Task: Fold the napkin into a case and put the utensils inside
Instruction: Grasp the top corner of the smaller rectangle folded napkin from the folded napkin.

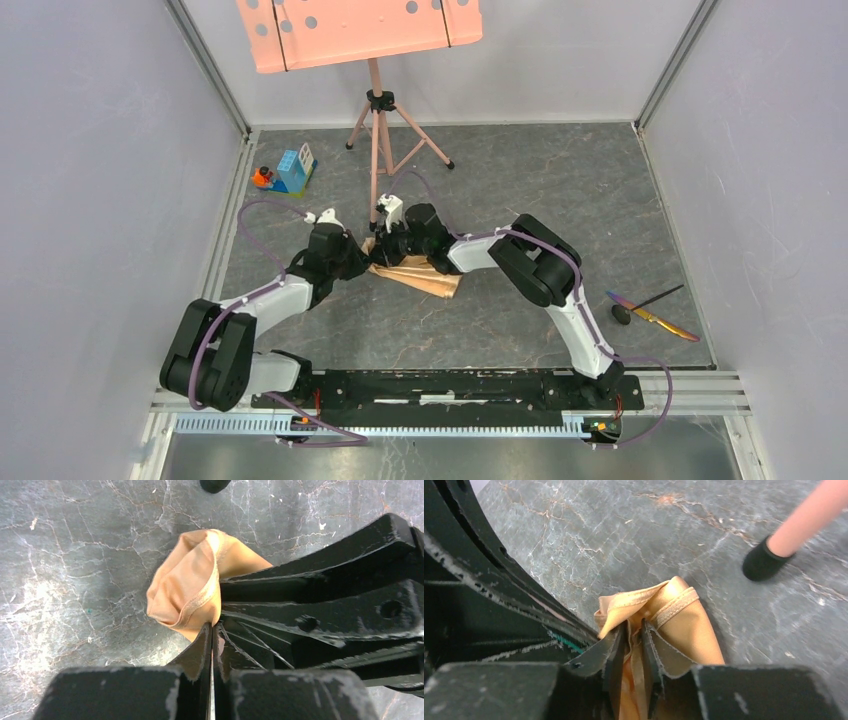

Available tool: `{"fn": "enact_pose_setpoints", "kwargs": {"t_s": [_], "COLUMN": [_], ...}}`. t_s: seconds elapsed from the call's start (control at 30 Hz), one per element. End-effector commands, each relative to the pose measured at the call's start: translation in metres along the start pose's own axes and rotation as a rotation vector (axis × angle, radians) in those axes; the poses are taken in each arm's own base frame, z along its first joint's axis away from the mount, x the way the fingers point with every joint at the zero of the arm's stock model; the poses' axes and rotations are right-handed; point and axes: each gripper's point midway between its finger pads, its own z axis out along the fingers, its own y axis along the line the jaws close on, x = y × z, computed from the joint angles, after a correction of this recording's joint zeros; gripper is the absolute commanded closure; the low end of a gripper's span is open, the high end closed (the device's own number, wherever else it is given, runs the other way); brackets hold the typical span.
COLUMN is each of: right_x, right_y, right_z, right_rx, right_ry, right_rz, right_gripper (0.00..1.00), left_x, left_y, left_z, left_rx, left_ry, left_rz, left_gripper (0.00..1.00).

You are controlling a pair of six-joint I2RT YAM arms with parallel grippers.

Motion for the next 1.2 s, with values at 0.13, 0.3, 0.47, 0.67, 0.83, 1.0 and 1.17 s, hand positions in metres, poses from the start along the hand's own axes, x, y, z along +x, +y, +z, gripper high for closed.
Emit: {"fn": "enact_pose_setpoints", "kwargs": {"t_s": [0.13,0.3,0.47,0.67,0.83,1.0,1.17], "right_x": [-0.013,-0.030,-0.037,-0.035,-0.027,-0.007,0.015], "right_y": [0.027,0.025,0.009,-0.006,-0.015,-0.004,0.013], "right_z": [-0.035,-0.049,-0.054,-0.041,-0.026,-0.015,-0.006], "right_rx": [-0.057,-0.049,-0.020,-0.005,-0.005,-0.029,-0.018], "right_ry": [0.033,0.008,-0.011,-0.002,0.013,0.048,0.055], "right_rz": [0.056,0.042,0.041,0.034,0.046,0.065,0.086], "right_gripper": [0.63,0.58,0.56,0.67,0.80,0.88,0.92], "left_x": [-0.002,-0.004,-0.005,-0.006,-0.008,-0.013,-0.013], "left_y": [0.001,0.000,-0.005,-0.007,-0.011,-0.022,-0.033], "left_z": [0.002,-0.002,-0.003,-0.002,-0.002,0.000,0.012], "left_rx": [-0.017,-0.012,0.007,0.015,0.030,0.058,0.064], "left_ry": [-0.002,-0.008,-0.004,-0.005,-0.003,0.005,0.066], "left_rz": [0.031,0.048,0.052,0.051,0.051,0.045,0.004], "left_gripper": [0.96,0.95,0.95,0.95,0.96,0.95,0.89]}}
